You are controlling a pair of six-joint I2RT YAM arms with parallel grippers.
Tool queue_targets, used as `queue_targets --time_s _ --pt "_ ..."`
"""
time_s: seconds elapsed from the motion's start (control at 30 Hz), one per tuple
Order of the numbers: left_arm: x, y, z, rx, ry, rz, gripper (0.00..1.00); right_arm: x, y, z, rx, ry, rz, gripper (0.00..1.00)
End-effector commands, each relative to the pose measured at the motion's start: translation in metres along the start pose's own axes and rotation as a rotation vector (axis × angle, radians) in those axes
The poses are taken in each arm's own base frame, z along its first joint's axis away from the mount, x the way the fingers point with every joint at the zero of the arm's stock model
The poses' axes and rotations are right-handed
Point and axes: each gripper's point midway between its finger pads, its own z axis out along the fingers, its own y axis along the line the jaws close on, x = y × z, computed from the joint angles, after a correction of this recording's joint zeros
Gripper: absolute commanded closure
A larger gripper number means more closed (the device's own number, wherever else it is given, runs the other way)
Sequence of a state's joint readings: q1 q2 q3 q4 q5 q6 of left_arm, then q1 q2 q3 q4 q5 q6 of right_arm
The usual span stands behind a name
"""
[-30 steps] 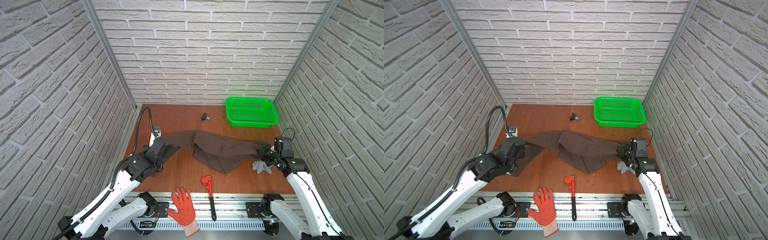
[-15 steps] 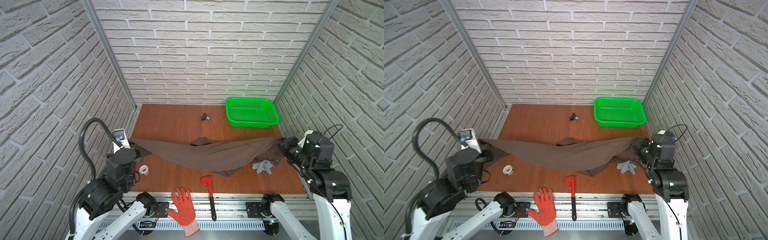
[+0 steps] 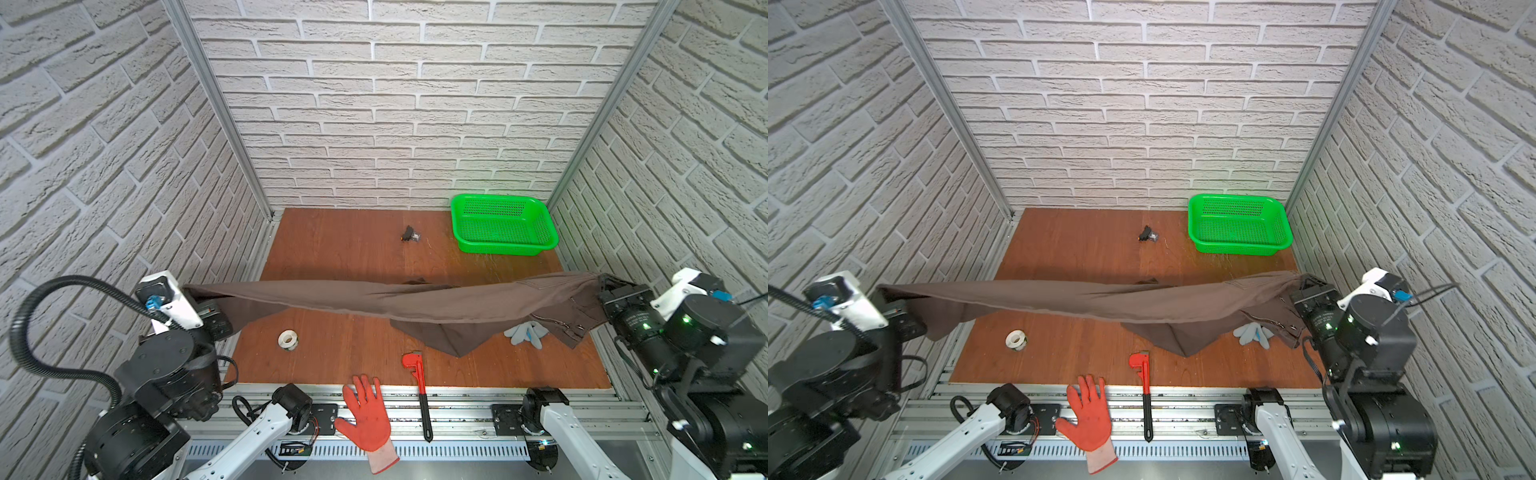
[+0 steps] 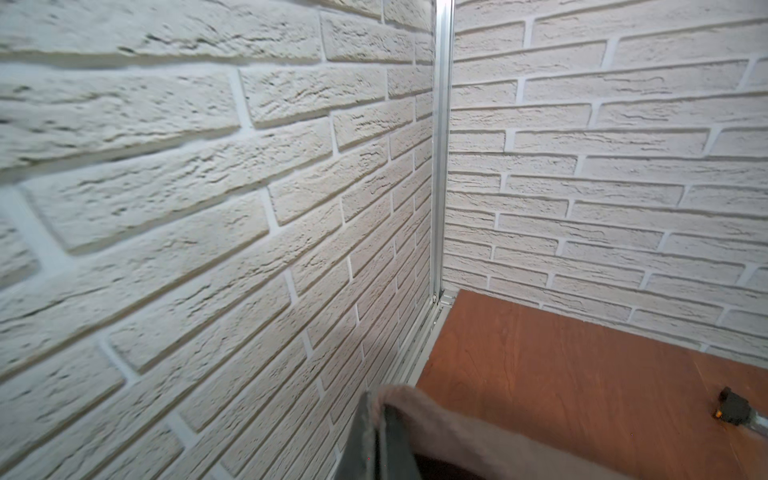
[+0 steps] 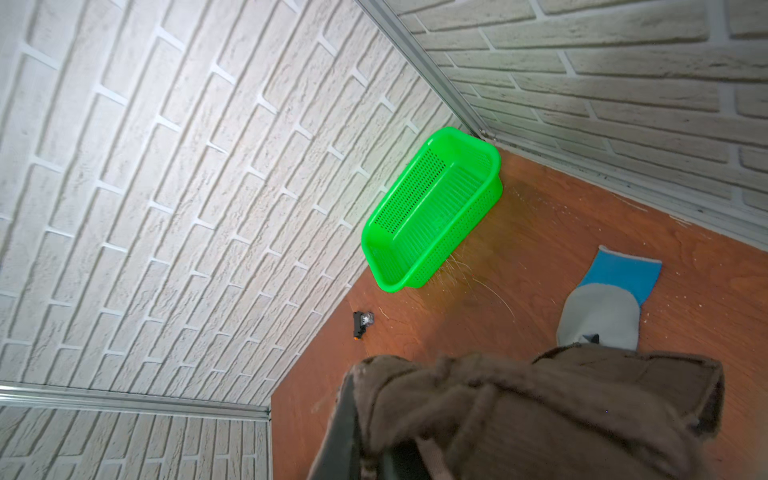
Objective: Fold and stack the trousers
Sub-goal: 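Lift and stretch the trousers apart between both grippers, then lay the stretched trousers flat on the table, moving both grippers farther from the robot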
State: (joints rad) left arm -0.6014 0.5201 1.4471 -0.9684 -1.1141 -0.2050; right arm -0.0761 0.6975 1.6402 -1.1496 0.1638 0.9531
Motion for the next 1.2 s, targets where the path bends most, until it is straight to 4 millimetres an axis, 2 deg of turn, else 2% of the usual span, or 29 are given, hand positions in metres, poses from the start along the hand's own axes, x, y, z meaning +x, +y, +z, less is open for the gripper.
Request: queue_targets --time_s 0.0,0.13,0.23,0.3,0.4,0.5,0.6,0.77,0.97,1.17 --pt "-0.005 -0.003 0.005 -0.045 -0.009 0.045 1.0 -0.01 -0.004 0.011 0.053 -0.053 -0.043 0.95" --pt "0.009 -0.054 0.025 0.009 0.019 0.137 1.0 0.022 -0.02 0.068 0.129 0.063 -0.071 0.95" --pt "0.031 -0.098 0.046 0.029 0.048 0.25 1.0 0.046 -0.04 0.114 0.22 0.137 -0.094 0.95" --pt "0.057 -0.126 0.064 0.058 0.115 0.305 1.0 0.058 -0.053 0.141 0.277 0.165 -0.113 0.95" --pt "0.099 -0.148 0.097 0.102 0.254 0.287 1.0 0.071 -0.072 0.174 0.353 0.185 -0.129 0.95" --pt "0.135 -0.155 0.128 0.122 0.368 0.233 1.0 0.081 -0.091 0.202 0.428 0.21 -0.143 0.95" --pt "0.163 -0.16 0.156 0.129 0.454 0.217 1.0 0.086 -0.111 0.226 0.506 0.23 -0.135 0.95" --pt "0.206 -0.153 0.198 0.112 0.631 0.189 1.0 0.088 -0.143 0.262 0.627 0.244 -0.12 0.95" --pt "0.236 -0.158 0.232 0.088 0.758 0.23 1.0 0.107 -0.161 0.298 0.697 0.325 -0.109 0.95" --pt "0.262 -0.165 0.26 0.054 0.835 0.274 1.0 0.119 -0.169 0.326 0.721 0.363 -0.098 0.95"
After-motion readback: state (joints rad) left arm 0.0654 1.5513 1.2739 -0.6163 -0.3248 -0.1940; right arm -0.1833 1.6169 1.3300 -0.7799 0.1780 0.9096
